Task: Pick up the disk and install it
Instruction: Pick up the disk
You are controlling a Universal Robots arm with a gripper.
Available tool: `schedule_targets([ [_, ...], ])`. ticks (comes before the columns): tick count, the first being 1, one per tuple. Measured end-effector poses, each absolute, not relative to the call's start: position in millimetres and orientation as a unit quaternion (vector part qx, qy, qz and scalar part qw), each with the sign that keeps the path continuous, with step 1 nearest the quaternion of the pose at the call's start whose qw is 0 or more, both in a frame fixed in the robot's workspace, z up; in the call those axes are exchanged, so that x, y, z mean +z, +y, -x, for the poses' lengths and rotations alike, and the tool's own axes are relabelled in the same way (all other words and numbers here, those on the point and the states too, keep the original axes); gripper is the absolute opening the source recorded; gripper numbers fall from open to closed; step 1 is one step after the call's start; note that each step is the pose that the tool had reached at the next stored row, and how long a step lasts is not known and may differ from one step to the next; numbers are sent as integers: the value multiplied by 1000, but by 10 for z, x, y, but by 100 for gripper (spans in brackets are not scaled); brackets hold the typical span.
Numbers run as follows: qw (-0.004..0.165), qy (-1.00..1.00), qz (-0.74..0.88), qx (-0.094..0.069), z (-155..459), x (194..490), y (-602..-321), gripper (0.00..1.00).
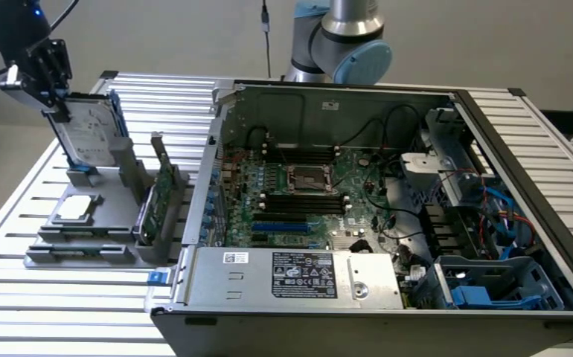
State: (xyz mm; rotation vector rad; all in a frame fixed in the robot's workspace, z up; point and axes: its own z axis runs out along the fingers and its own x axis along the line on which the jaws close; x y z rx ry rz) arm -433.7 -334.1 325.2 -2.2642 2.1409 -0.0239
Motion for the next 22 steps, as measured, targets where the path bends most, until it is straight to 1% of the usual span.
schedule_targets([
  [13,13,687,727,-8,4337,3217,-3334,33],
  [22,14,687,727,-9,4343,3103,-3333,33],
])
